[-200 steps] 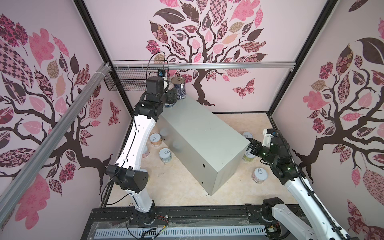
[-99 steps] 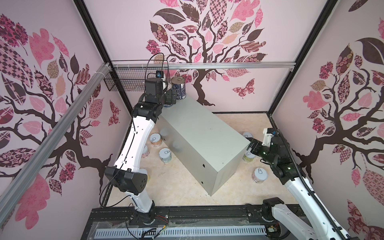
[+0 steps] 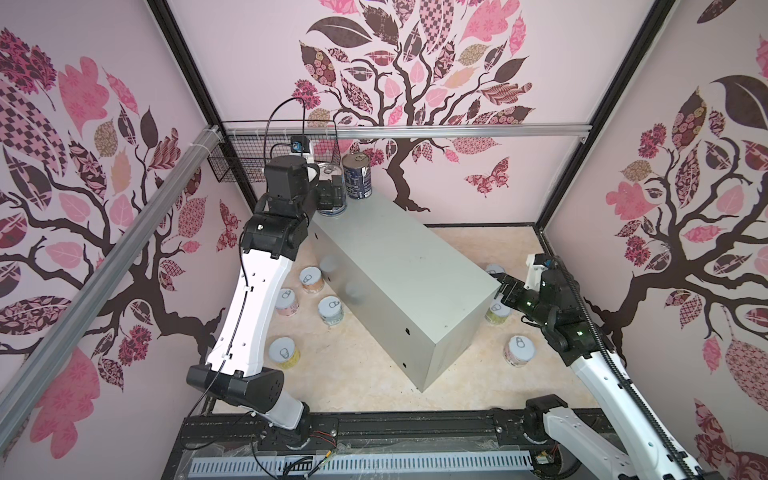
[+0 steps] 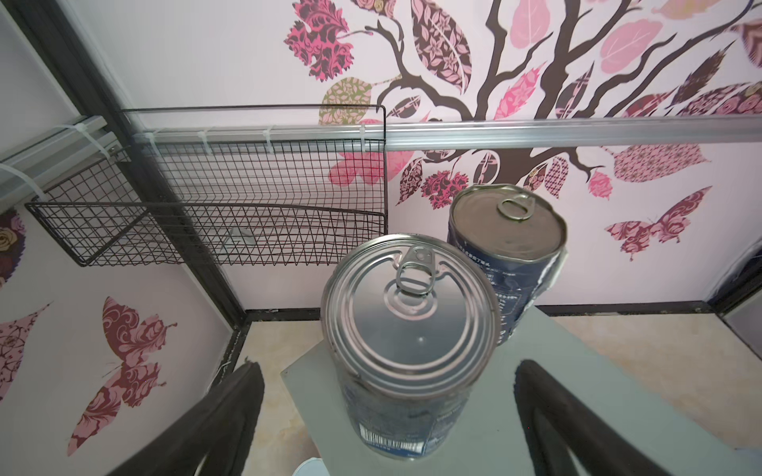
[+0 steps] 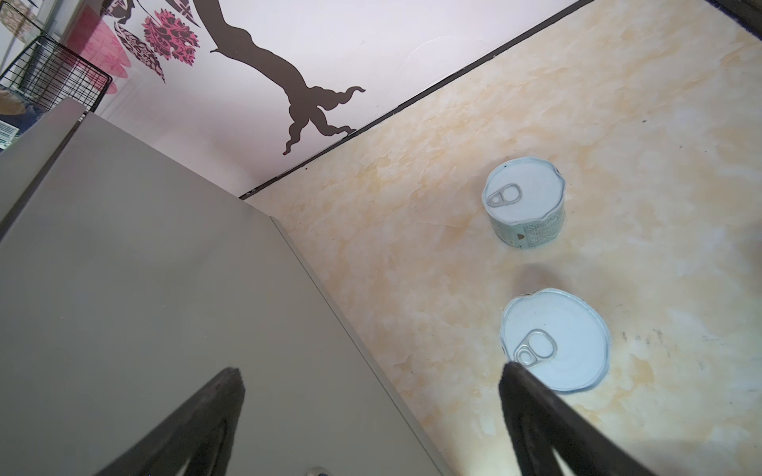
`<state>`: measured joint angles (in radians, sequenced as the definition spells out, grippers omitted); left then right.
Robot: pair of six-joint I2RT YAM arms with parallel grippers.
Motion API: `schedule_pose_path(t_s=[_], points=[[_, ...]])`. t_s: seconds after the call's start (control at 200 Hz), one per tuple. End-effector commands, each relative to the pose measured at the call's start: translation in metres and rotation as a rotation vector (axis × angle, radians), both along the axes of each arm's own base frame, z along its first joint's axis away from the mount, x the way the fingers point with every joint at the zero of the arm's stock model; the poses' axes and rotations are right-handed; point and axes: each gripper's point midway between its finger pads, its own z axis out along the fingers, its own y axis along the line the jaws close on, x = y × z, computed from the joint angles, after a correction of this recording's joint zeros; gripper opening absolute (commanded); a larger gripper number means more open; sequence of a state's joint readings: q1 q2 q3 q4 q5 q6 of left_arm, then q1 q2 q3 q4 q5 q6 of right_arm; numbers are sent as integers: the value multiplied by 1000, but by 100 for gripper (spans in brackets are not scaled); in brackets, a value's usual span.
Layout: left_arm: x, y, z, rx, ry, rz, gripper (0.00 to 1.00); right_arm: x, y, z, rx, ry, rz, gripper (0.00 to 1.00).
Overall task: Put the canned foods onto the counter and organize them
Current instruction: 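Release the blue-labelled can and raise the left gripper off it, then withdraw the left gripper to the floor cans while the right gripper lowers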
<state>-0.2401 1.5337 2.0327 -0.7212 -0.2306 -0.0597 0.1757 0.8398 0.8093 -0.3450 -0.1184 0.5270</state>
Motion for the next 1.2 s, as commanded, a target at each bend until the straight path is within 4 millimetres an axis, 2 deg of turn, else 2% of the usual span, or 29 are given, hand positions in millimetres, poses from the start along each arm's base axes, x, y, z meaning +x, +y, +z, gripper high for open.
schedule_pose_path(t_s=[0.0,0.15,0.17,0.37,0.51,0.88,1.025,1.195], points=[[-17,1,4,-69,-2,-12,98,-1,-4,18,-12,-16,-23,100],[-41,2,3,-125,14,-25,98,0,-12,13,-57,10,-55,100],[-42,2,-9,-123,43,-22,98,0,-13,12,-63,14,-59,100],[-76,13,-40,-182,114,19,98,1,-19,0,-99,50,-84,100],[-98,21,-71,-205,184,57,98,2,-22,-8,-103,65,-105,100],[-148,46,-155,-312,281,200,98,6,-27,-57,-90,143,-159,100],[-159,34,-187,-321,360,135,98,8,-31,-76,-107,172,-176,100],[-160,21,-226,-369,448,99,98,11,-39,-100,-148,227,-205,100]])
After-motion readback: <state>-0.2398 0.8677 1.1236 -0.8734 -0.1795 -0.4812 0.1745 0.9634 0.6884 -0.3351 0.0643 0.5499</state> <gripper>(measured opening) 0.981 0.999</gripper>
